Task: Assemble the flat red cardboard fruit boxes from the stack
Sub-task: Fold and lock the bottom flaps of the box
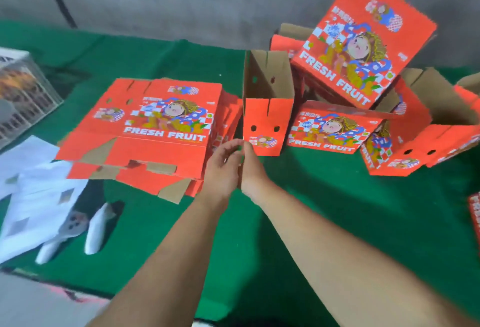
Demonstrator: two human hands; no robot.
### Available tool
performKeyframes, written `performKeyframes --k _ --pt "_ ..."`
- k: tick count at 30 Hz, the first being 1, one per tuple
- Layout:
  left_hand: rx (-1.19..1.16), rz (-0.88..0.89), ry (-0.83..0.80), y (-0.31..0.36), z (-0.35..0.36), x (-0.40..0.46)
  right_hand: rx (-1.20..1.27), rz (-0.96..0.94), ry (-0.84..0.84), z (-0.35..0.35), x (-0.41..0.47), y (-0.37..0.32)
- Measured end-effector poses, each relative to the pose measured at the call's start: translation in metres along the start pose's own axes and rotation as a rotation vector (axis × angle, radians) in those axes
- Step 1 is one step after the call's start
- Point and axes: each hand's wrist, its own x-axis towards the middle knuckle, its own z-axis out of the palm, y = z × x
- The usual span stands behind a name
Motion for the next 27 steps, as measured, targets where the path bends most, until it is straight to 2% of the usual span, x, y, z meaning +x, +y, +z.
performKeyframes --k 3,5,7,9,13,15,20,24,27 --pt "0.070 -0.061 0.123 0.009 -0.081 0.013 -0.237 0.100 -0.068 0.048 0.000 0.019" --pt "0.259 -0.167 0.215 0.009 -0.129 0.020 -0.236 0.186 -0.090 0.076 0.004 0.025" --pt "0.423 -0.257 0.130 0.004 -0.164 0.020 -0.204 0.240 -0.059 0.098 0.008 0.024" --pt "0.407 -0.307 -0.042 -0.009 -0.181 0.021 -0.204 0.260 0.014 0.112 0.016 0.023" --pt "0.288 -0.376 -0.206 -0.040 -0.181 0.012 -0.281 0.277 0.086 0.118 0.036 0.020" --pt "0.200 -0.382 -0.194 -0.054 -0.177 0.006 -0.280 0.312 0.112 0.117 0.042 0.021" --pt "0.112 -0.343 -0.109 -0.057 -0.188 0.012 -0.365 0.167 0.086 0.129 0.060 0.040" --pt "0.129 -0.320 -0.064 -0.049 -0.186 0.024 -0.527 0.223 0.161 0.142 0.065 0.050" --pt "0.107 -0.319 -0.021 -0.043 -0.185 0.033 -0.515 0.222 0.192 0.145 0.075 0.057"
